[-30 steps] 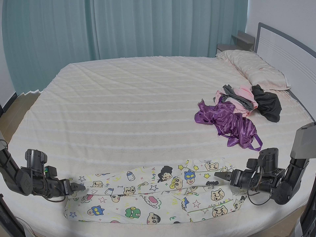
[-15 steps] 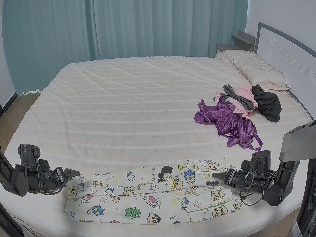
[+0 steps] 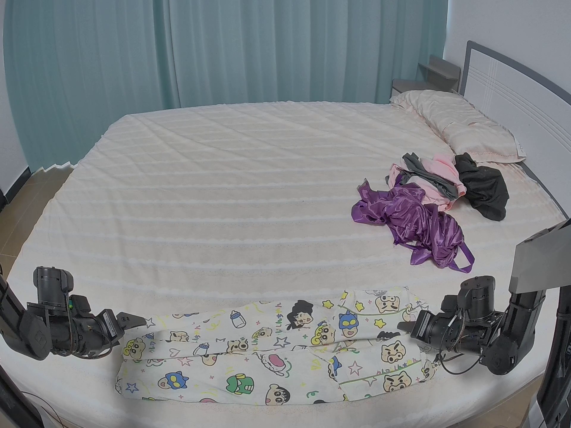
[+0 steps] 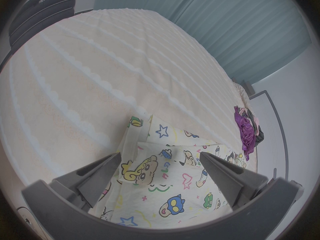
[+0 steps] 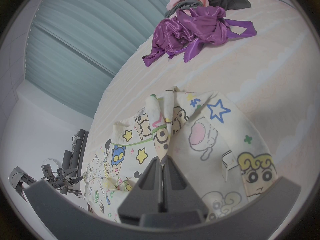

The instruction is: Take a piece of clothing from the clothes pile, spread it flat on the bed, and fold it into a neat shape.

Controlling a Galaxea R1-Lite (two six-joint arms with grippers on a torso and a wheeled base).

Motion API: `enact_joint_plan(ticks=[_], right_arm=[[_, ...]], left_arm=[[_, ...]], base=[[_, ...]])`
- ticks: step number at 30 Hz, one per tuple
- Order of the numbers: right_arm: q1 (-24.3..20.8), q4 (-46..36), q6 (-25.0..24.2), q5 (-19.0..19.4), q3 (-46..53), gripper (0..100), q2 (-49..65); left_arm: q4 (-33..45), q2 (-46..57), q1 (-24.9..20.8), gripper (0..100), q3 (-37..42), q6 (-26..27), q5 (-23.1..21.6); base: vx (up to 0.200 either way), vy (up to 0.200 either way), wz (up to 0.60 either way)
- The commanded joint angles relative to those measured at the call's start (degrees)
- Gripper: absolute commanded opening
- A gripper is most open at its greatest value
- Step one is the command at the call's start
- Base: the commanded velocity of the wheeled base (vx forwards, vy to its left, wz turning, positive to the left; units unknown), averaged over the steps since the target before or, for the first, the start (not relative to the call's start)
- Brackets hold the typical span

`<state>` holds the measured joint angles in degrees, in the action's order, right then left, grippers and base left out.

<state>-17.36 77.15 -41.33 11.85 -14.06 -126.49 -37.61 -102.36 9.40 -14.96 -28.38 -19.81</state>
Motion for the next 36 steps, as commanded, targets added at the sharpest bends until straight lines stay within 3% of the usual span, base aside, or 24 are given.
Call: enact_joint_plan(ticks=[1,4,5,12,17,23,24,29,34,36], right_arm=[[0.1,0.0,0.0,-0.2,1.0,0,1.2],[0.1,-0.1,0.0,-0.5,1.4,0,1.1],[0.1,-0.1,0.1,-0.9,1.8,100,0.9],[0.3,0.0,0.1,-3.1,2.5,100,2.8],[1.2,-0.9,1.0,-5.0,1.6,100,10.4],[-0.7,-3.7,5.6,-5.2,-5.9,100,10.0],[-2.2,-9.7,7.2,-5.2,-10.3,100,9.9],[-6.6,-22.6,9.1,-5.3,-20.8,100,8.4],[-9.7,-27.1,12.1,-5.3,-26.8,100,4.1],[-10.9,-28.0,16.7,-5.8,-29.5,100,0.3]], left_arm=[[0.0,-0.6,-0.2,100,0.5,0.1,0.0],[0.0,-0.6,-0.3,100,0.7,0.1,0.0],[0.0,-0.6,-0.3,100,0.7,0.1,0.0],[0.0,-1.3,-0.3,100,1.2,0.1,0.0],[-0.1,-0.9,-0.3,100,1.6,0.1,-0.1],[-0.1,-0.7,-0.3,100,2.4,0.1,-1.7],[-0.1,-0.7,-0.4,100,2.6,0.1,-2.3],[-0.1,-0.6,-0.4,100,2.7,0.1,-2.3],[-0.1,-0.7,-0.4,100,2.7,0.1,-2.3],[-0.1,-0.6,-0.4,100,2.7,0.2,-2.3]], base=[[0.000,0.000,0.00],[0.000,0.000,0.00],[0.000,0.000,0.00],[0.000,0.000,0.00],[0.000,0.000,0.00],[0.000,0.000,0.00],[0.000,0.000,0.00],[0.000,0.000,0.00],[0.000,0.000,0.00],[0.000,0.000,0.00]])
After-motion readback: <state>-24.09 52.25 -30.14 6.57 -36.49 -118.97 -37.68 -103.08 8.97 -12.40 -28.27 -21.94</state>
